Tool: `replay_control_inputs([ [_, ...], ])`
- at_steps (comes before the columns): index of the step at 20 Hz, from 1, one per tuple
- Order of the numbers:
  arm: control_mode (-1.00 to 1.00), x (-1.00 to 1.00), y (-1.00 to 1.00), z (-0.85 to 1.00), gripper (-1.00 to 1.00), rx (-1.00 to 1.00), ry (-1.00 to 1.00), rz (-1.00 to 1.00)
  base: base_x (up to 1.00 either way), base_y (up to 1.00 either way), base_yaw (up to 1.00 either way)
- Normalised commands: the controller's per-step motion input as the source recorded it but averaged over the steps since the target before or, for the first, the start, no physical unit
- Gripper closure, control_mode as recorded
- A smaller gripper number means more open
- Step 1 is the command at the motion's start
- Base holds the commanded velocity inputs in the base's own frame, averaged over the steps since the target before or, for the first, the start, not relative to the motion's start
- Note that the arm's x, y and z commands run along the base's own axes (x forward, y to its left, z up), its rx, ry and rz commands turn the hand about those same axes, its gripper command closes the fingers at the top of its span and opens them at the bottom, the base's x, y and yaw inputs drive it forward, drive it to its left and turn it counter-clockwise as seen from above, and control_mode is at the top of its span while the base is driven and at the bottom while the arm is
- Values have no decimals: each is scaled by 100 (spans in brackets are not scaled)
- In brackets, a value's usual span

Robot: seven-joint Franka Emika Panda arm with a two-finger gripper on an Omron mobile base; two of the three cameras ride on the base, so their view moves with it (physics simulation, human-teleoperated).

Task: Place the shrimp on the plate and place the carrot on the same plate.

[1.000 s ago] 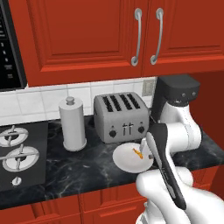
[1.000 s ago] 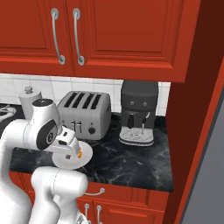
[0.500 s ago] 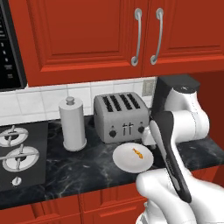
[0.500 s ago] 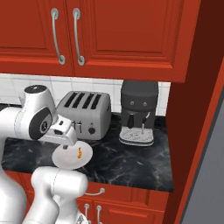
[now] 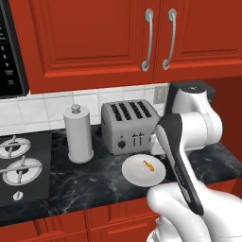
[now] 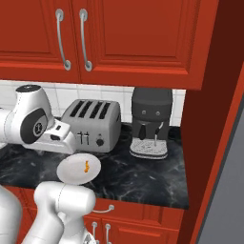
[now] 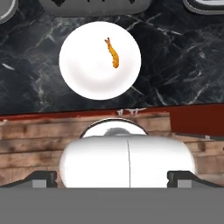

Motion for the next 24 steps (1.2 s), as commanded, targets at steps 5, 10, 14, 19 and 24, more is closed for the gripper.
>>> replay_control_inputs([
  [5,-100,-22,20,0,-100,-4,0,1,0,0,0],
  [10,-100,-2,2,0,-100,0,0,0,0,0,0],
  [14,-100,0,-2,4,-100,0,0,0,0,0,0],
  [19,-100,0,-8,0,-100,0,0,0,0,0,0],
  [24,-100,0,-12,0,-100,0,0,0,0,0,0],
])
